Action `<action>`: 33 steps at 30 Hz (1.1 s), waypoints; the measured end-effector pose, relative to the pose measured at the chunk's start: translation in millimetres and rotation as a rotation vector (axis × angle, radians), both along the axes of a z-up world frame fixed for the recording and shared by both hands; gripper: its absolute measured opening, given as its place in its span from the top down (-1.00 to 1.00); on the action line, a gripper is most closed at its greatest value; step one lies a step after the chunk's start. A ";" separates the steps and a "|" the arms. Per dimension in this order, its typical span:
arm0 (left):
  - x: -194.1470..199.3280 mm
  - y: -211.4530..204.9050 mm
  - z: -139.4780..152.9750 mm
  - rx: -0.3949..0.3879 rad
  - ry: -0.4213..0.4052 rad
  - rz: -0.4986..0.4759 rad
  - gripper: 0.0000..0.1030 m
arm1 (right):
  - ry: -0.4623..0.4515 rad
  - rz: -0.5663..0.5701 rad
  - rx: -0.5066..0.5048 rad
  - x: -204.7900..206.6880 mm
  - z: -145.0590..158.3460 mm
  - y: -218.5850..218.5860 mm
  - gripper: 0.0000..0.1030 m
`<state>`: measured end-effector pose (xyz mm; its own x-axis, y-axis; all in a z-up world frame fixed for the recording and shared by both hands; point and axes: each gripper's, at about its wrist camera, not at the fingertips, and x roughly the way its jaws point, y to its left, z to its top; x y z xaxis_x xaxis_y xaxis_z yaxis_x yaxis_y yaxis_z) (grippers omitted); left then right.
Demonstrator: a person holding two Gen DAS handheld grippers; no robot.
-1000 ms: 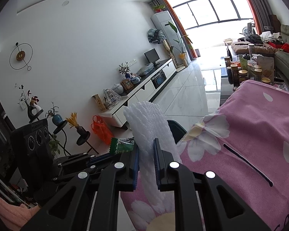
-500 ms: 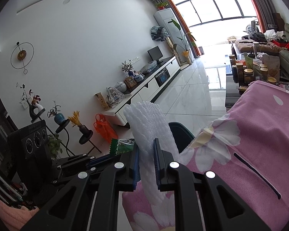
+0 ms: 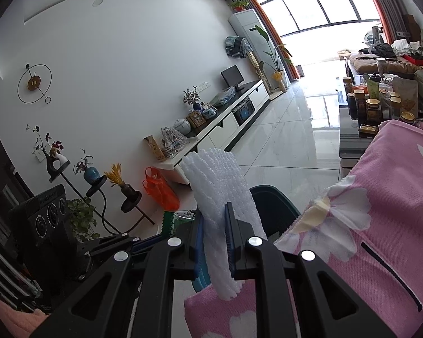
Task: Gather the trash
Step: 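Carry the wrapper in the left tool while the right tool carries the foam net toward the teal bin, then open the left tool over the teal bin while the right tool releases the foam net into it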
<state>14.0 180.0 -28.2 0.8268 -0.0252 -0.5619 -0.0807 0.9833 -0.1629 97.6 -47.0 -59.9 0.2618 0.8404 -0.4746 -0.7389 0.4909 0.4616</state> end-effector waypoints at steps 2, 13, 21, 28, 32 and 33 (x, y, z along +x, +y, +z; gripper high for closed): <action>-0.4 -1.1 0.5 0.003 0.000 0.005 0.81 | -0.001 0.003 -0.001 1.9 -0.9 2.8 0.74; -1.2 -9.6 2.3 0.009 0.010 0.033 0.80 | 0.011 0.005 -0.006 11.0 -6.6 13.2 0.74; 7.9 -12.8 -0.9 0.000 0.036 0.059 0.78 | 0.036 -0.001 -0.038 19.5 -15.4 29.4 0.74; 21.8 -12.7 -11.0 -0.014 0.074 0.074 0.77 | 0.048 0.001 -0.074 27.2 -20.0 51.6 0.74; 31.4 -7.7 -15.9 -0.025 0.093 0.083 0.76 | 0.060 0.003 -0.106 30.4 -27.6 60.7 0.73; 34.0 -7.2 -18.7 -0.029 0.099 0.083 0.76 | 0.066 0.002 -0.115 31.2 -30.2 62.4 0.73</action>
<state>48.0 172.8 -46.9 0.7673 0.0232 -0.6408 -0.1786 0.9675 -0.1789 128.9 15.5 -90.1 0.2255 0.7796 -0.5842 -0.7096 0.5423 0.4498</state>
